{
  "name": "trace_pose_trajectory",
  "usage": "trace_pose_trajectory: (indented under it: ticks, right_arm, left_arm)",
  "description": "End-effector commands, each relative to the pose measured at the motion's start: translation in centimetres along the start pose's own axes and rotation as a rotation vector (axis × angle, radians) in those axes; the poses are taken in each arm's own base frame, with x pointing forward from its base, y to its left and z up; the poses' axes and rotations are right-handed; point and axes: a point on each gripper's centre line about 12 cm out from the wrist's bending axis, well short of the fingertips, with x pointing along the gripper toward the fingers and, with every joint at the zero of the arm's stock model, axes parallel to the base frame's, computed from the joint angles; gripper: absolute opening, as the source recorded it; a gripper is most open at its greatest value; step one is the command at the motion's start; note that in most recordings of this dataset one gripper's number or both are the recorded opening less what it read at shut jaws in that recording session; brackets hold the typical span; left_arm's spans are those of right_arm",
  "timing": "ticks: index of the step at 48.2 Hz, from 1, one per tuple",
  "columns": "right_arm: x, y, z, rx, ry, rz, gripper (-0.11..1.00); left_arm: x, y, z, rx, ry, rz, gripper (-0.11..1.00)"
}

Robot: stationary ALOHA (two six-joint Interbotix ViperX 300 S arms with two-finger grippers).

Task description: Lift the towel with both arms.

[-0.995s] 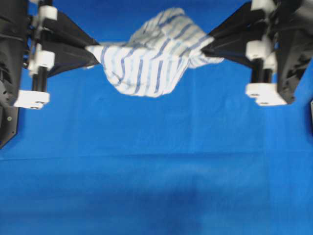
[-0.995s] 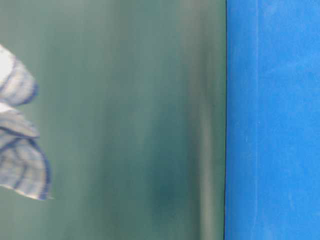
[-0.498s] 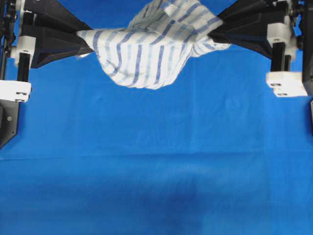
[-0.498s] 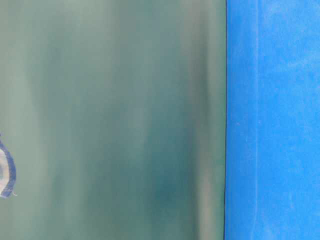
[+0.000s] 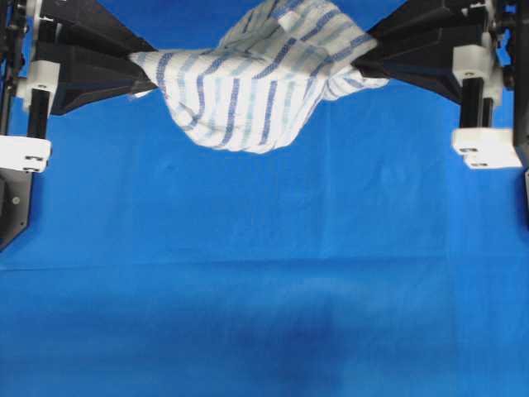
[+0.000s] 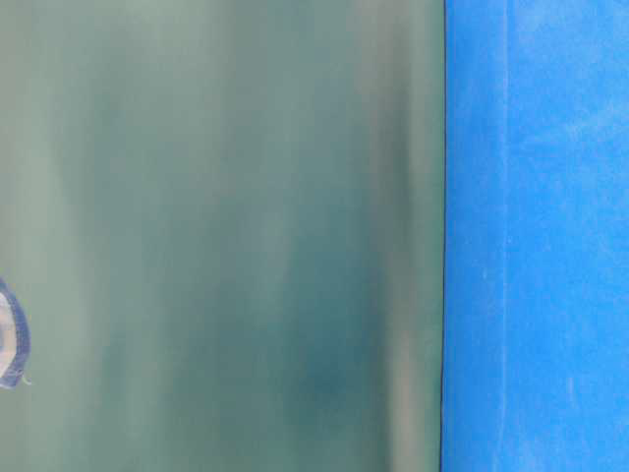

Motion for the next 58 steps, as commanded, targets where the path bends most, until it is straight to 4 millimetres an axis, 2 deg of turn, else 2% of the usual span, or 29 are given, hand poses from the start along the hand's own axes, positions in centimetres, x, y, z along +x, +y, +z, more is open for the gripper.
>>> trace_pose_trajectory:
  ticks: [1, 6, 9, 12, 16, 24, 30, 45, 52, 58]
  right_arm:
    - [-1.3, -0.1, 0.8, -0.008, -0.043, 0.005, 0.22]
    - [-1.1, -0.2, 0.7, -0.026, -0.039, -0.004, 0.53]
    - [-1.1, -0.3, 0.7, -0.033, -0.04, -0.014, 0.66]
    - [-1.0, -0.3, 0.6, -0.038, -0.039, -0.022, 0.66]
    - [-1.0, -0.4, 0.6, -0.04, -0.039, -0.025, 0.63]
    - [-0.5, -0.3, 0.3, -0.043, -0.026, -0.027, 0.64]
    - [0.9, -0.2, -1.2, -0.045, 0.021, -0.03, 0.64]
    - [7.3, 1.1, -8.4, -0.021, 0.115, 0.003, 0.64]
    - [10.4, 1.7, -12.1, -0.022, 0.146, 0.03, 0.63]
    - [12.6, 2.3, -14.6, -0.022, 0.163, 0.051, 0.63]
  left_arm:
    - [-1.3, 0.1, 0.9, -0.002, -0.054, 0.005, 0.15]
    - [-1.7, 0.1, 0.7, -0.002, -0.08, 0.005, 0.45]
    - [-1.8, 0.0, 0.3, -0.002, -0.081, 0.005, 0.64]
    - [-1.7, 0.1, -0.2, -0.004, -0.081, 0.007, 0.82]
    - [-1.7, 0.0, -0.5, -0.008, -0.08, 0.006, 0.93]
    - [-1.7, 0.1, -0.8, -0.007, -0.077, 0.006, 0.92]
    - [-0.6, 0.0, -2.2, -0.013, -0.044, 0.003, 0.93]
    - [5.0, -1.0, -11.3, -0.01, 0.086, -0.022, 0.93]
    - [7.0, -1.9, -14.8, -0.002, 0.125, -0.045, 0.93]
    - [8.4, -2.5, -17.7, 0.005, 0.175, -0.058, 0.93]
